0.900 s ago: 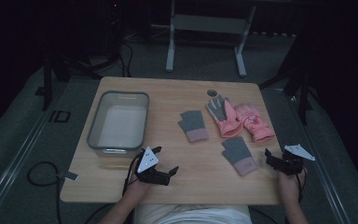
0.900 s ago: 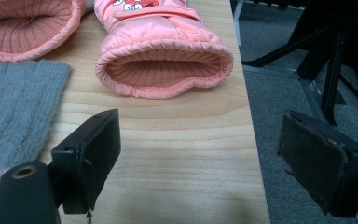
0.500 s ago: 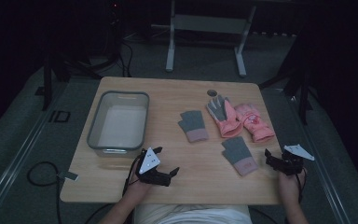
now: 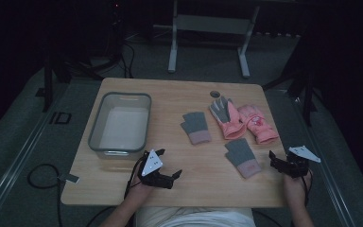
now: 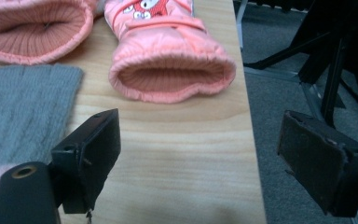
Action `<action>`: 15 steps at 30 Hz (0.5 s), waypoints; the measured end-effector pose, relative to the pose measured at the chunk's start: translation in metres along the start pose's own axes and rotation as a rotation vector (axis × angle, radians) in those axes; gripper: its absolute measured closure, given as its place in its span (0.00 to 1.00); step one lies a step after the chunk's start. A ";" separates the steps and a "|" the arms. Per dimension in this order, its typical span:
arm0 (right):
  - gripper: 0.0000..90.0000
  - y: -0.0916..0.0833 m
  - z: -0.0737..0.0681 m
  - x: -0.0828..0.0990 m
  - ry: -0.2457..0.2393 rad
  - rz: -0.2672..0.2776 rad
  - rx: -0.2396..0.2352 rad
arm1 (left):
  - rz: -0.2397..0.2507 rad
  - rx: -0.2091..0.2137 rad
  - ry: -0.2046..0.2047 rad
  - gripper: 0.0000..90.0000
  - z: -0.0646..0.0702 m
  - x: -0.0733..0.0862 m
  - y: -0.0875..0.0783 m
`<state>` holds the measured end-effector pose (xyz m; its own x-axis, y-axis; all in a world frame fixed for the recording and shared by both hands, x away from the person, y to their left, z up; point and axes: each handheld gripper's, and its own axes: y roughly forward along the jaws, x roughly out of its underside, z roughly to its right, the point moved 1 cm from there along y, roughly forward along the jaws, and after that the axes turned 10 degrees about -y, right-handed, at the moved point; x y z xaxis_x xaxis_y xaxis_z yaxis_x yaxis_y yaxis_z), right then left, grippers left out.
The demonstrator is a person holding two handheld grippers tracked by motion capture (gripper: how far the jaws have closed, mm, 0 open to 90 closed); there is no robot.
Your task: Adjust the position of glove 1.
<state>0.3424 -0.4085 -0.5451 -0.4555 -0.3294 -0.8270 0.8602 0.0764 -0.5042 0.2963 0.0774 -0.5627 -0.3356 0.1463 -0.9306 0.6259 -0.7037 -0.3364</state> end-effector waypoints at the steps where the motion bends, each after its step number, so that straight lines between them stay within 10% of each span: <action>1: 0.15 -0.001 0.001 -0.002 0.008 0.003 -0.007 | 0.000 0.000 0.001 0.01 0.000 0.000 0.000; 15: 0.15 -0.020 0.006 -0.041 0.013 0.035 -0.038 | 0.001 0.001 -0.002 0.01 0.001 0.000 0.000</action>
<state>0.3455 -0.4017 -0.4997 -0.4283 -0.3138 -0.8474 0.8664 0.1239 -0.4837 0.2956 0.0773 -0.5627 -0.3368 0.1445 -0.9304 0.6256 -0.7042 -0.3358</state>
